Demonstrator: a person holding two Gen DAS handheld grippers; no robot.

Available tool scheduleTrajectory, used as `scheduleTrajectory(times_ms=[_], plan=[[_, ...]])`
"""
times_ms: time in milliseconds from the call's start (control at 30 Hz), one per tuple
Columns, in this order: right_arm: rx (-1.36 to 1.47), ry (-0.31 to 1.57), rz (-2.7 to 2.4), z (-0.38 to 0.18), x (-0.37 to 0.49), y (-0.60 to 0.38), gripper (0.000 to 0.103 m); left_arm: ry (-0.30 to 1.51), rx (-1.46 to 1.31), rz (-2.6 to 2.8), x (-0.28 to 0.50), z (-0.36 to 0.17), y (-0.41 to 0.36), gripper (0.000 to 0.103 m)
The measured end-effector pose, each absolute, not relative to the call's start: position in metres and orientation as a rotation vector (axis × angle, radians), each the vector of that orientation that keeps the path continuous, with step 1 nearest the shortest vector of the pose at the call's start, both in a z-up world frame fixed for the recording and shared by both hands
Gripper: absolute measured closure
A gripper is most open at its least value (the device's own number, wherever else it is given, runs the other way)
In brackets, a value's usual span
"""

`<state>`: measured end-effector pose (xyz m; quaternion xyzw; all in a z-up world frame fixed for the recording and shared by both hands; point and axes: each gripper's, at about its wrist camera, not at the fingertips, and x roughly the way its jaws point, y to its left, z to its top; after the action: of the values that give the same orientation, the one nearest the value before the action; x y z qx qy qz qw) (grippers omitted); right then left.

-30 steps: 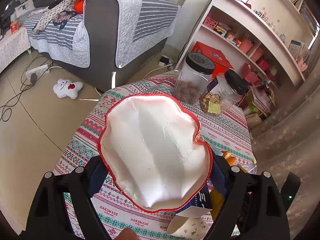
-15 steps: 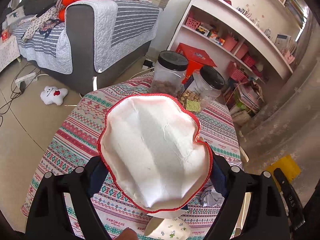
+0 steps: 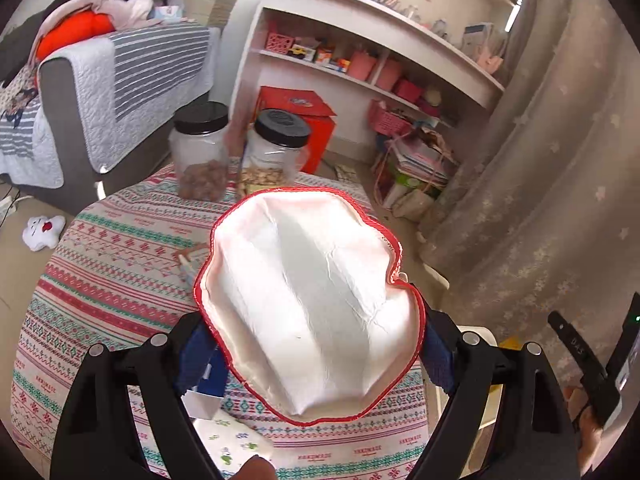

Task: Collect trash
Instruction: 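Carry the yellow wrapper to the white bin and open the right tool, then lower the red noodle cup into the white bin and open the left tool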

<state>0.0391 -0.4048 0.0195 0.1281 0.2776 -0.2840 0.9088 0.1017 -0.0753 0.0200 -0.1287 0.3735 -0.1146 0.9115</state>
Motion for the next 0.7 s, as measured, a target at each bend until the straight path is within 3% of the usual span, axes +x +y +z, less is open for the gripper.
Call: scheduleTrajectory(times_ms=[67, 700], plan=[[0.293, 0.509, -0.66, 0.03, 0.022, -0.418, 0.007, 0.761, -0.224, -0.281, 0.098, 0.022, -0.103, 0.02], [0.443, 0.343, -0.994, 0.063, -0.065, -0.511, 0.007, 0.807, -0.119, -0.618, 0.095, 0.028, -0.353, 0.017]])
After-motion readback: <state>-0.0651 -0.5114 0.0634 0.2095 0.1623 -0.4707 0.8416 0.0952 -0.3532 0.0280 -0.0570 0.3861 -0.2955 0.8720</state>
